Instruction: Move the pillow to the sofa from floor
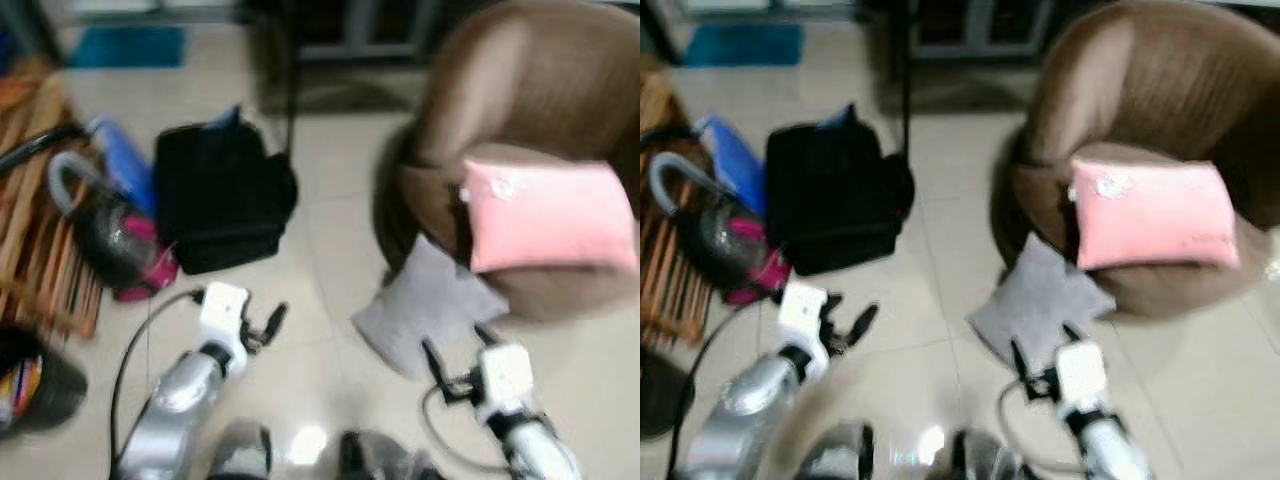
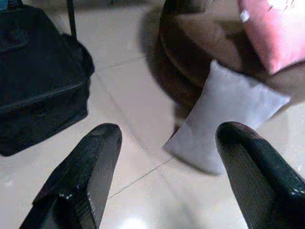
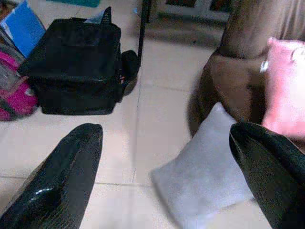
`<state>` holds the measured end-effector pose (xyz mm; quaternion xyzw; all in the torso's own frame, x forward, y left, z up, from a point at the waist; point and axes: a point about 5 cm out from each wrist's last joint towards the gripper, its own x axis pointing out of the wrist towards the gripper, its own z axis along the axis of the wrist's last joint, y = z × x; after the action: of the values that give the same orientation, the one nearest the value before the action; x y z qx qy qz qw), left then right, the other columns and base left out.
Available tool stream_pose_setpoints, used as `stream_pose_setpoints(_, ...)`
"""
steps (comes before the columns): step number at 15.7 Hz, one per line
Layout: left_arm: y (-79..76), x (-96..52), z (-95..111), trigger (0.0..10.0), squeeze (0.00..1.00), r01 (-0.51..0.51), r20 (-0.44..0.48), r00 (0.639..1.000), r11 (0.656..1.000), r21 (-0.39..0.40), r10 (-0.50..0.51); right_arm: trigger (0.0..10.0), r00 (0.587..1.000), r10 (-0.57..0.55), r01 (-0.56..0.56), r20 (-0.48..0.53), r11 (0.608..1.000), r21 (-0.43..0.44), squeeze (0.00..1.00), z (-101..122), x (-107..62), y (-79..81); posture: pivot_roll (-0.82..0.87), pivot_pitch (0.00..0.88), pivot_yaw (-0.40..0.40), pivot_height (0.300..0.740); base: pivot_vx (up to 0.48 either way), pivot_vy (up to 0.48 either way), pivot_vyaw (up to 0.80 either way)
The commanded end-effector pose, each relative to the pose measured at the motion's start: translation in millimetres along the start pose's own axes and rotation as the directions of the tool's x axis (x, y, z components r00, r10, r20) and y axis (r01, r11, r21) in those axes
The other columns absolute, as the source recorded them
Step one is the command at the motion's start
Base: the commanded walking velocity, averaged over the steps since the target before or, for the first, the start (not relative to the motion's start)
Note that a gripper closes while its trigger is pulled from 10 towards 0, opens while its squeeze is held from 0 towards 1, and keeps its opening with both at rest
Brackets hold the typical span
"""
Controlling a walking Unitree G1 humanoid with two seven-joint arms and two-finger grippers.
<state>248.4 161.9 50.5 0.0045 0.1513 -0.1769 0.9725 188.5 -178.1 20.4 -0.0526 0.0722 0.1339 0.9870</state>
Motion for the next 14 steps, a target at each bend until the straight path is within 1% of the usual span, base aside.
stream_pose_setpoints(1, 0.4, -0.3, -2, 10.0, 0.00, -0.002, -0.011, 1.000, 1.000, -0.023, 0.001, 10.0, 0.999, -0.026, 0.026, -0.039, 1.000, 0.001, 0.00, -7, -6.2, -8.5, 0.00, 0.225, -0.069, 0.740, 0.000, 0.000, -0.54)
stream_pose_setpoints(3, 4.1, 2.5, -3, 10.0, 0.00, -0.029, -0.008, 1.000, 0.999, -0.036, 0.029, 10.0, 0.998, -0.041, 0.042, -0.047, 0.999, 0.001, 0.00, -8, -7.2, -11.8, 0.00, 0.224, -0.065, 0.740, 0.000, 0.000, -0.54)
stream_pose_setpoints(4, 6.3, 5.1, -1, 10.0, 0.00, -0.021, -0.010, 1.000, 0.999, -0.043, 0.021, 10.0, 0.998, -0.044, 0.044, -0.047, 0.999, 0.003, 0.00, -8, -7.3, -11.1, 0.00, 0.223, -0.058, 0.740, 0.000, 0.000, -0.54)
stream_pose_setpoints(5, 8.0, 6.6, -2, 10.0, 0.00, -0.018, -0.020, 1.000, 1.000, -0.008, 0.018, 10.0, 0.998, -0.048, 0.049, -0.047, 0.999, 0.005, 0.00, -8, -8.0, -10.4, 0.00, 0.225, -0.053, 0.740, 0.000, 0.000, -0.54)
stream_pose_setpoints(7, 8.9, 7.0, -2, 10.0, 0.00, -0.007, -0.014, 1.000, 1.000, 0.001, 0.007, 10.0, 0.997, -0.055, 0.056, -0.056, 0.998, 0.008, 0.00, -12, -10.2, -11.3, -0.01, 0.232, -0.051, 0.740, 0.000, 0.390, -0.54)
stream_pose_setpoints(10, 8.3, 8.1, -6, 10.0, 0.00, 0.003, -0.017, 1.000, 0.999, -0.049, -0.004, 10.0, 0.995, -0.067, 0.069, -0.068, 0.997, 0.019, 0.00, -15, -13.7, -13.7, -0.01, 0.242, -0.053, 0.740, 0.000, 0.475, -0.54)
stream_pose_setpoints(11, 7.6, 8.4, -6, 10.0, 0.00, 0.009, -0.013, 1.000, 0.999, -0.049, -0.010, 10.0, 0.995, -0.070, 0.071, -0.068, 0.997, 0.020, 0.00, -14, -13.1, -14.3, -0.01, 0.244, -0.053, 0.740, 0.000, 0.480, -0.54)
stream_pose_setpoints(12, 7.5, 8.5, -7, 10.0, 0.00, 0.017, -0.024, 1.000, 0.999, -0.028, -0.017, 10.0, 0.995, -0.071, 0.072, -0.065, 0.997, 0.018, 0.00, -14, -12.3, -15.1, -0.01, 0.246, -0.053, 0.740, 0.000, 0.480, -0.53)
stream_pose_setpoints(13, 10.3, 6.7, -8, 10.0, 0.00, 0.011, -0.033, 0.999, 0.999, 0.035, -0.010, 10.0, 0.996, -0.060, 0.060, -0.059, 0.998, 0.009, 0.00, -12, -11.6, -12.9, -0.01, 0.248, -0.053, 0.740, 0.296, 0.379, -0.53)
stream_pose_setpoints(14, 10.7, 7.1, -10, 10.0, 0.00, 0.020, -0.052, 0.999, 0.997, 0.081, -0.016, 10.0, 0.997, -0.052, 0.053, -0.055, 0.999, 0.007, 0.00, -10, -11.6, -10.4, -0.01, 0.251, -0.053, 0.740, 0.472, 0.000, -0.53)
